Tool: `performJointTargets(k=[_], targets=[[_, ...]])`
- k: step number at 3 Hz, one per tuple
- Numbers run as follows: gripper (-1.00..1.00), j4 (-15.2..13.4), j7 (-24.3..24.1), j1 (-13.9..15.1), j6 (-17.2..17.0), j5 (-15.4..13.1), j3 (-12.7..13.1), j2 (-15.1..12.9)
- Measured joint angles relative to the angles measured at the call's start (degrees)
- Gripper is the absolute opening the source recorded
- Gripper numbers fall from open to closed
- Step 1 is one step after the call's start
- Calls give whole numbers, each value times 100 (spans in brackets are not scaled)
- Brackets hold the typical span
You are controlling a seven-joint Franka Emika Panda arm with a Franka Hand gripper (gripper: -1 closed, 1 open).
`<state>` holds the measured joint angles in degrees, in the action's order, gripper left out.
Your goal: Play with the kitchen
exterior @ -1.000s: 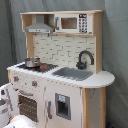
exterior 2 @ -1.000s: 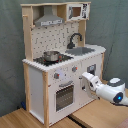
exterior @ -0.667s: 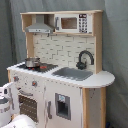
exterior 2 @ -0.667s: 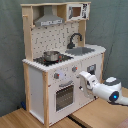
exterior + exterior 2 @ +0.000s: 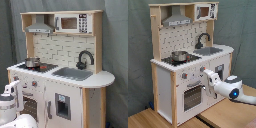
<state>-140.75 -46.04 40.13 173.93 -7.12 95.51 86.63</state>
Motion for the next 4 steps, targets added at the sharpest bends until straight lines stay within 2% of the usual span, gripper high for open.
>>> performJointTargets(k=[1,2,3,4], targets=[[100,192,-482,255,73,0,96,-7],[100,555,-751,662,90,0,194,-6],[100,435,-759,40,-118,0,169,-18],[100,190,-743,-462,-401,-3,168,-22]])
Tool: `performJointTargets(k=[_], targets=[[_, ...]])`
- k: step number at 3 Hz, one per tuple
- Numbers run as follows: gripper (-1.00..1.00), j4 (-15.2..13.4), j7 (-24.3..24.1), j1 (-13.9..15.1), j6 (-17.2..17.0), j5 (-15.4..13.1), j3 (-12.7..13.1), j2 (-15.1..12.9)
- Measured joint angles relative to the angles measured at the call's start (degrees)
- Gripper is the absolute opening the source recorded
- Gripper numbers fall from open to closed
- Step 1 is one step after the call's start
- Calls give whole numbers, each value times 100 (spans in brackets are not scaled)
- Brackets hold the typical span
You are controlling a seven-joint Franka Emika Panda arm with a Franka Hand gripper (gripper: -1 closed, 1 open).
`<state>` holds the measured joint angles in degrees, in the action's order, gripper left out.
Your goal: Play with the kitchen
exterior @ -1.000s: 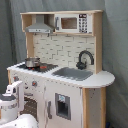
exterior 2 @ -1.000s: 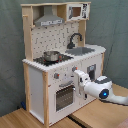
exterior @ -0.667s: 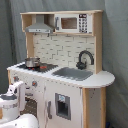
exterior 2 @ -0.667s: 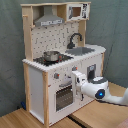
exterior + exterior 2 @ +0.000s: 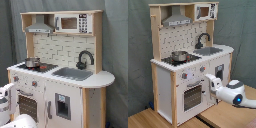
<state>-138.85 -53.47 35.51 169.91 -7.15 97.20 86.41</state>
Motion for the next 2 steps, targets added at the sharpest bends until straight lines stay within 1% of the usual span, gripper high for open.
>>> performJointTargets(k=[1,2], targets=[[100,-304,141,-527,-356,-9,-17,-5],[100,-619,628,-987,-672,-11,-152,-9]])
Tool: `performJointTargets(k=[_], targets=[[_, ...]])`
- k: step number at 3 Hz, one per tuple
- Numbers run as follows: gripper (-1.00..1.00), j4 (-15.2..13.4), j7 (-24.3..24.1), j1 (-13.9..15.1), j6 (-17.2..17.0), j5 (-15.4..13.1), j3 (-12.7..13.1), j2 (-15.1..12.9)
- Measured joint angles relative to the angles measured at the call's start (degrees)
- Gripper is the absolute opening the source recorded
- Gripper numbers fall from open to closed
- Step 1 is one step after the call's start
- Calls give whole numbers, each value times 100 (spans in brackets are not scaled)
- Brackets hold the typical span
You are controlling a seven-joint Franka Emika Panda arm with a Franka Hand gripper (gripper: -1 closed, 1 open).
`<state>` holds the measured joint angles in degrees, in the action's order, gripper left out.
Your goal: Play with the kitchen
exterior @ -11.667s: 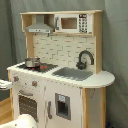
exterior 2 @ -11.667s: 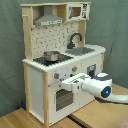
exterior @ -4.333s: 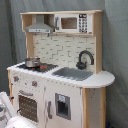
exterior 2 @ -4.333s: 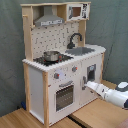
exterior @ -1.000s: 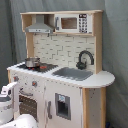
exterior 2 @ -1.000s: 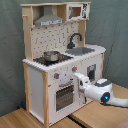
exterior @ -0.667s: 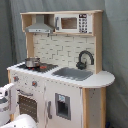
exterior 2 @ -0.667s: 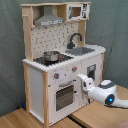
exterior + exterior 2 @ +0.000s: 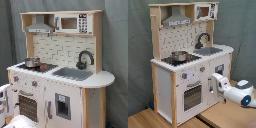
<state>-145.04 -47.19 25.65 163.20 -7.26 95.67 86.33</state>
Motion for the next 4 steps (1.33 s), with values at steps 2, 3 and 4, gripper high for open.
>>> performJointTargets(k=[2,3,4], targets=[[100,-334,1211,-423,-252,-6,-586,0],[100,-358,1948,-455,-247,-16,-942,-1],[100,-349,2703,-422,-200,-26,-1277,-3]])
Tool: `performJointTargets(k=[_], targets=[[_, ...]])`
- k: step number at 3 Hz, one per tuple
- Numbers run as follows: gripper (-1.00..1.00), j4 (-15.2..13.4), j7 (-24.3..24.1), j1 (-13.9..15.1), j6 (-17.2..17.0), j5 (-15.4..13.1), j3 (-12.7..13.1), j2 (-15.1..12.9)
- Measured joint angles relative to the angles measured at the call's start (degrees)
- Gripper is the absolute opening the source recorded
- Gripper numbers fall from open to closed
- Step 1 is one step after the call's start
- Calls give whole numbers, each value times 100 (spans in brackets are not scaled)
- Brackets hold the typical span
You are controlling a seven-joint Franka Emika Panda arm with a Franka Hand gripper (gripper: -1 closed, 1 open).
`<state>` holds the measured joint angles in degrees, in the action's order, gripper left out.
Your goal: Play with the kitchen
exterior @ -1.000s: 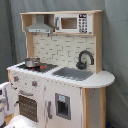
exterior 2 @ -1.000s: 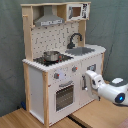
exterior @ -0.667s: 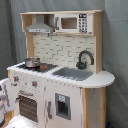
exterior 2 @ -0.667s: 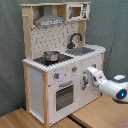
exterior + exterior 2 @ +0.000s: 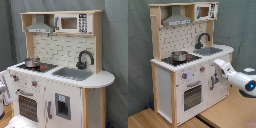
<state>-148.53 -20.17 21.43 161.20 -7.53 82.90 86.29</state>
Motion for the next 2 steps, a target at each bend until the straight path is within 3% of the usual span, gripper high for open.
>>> performJointTargets(k=[2], targets=[[100,18,1510,179,269,-1,-556,-41]])
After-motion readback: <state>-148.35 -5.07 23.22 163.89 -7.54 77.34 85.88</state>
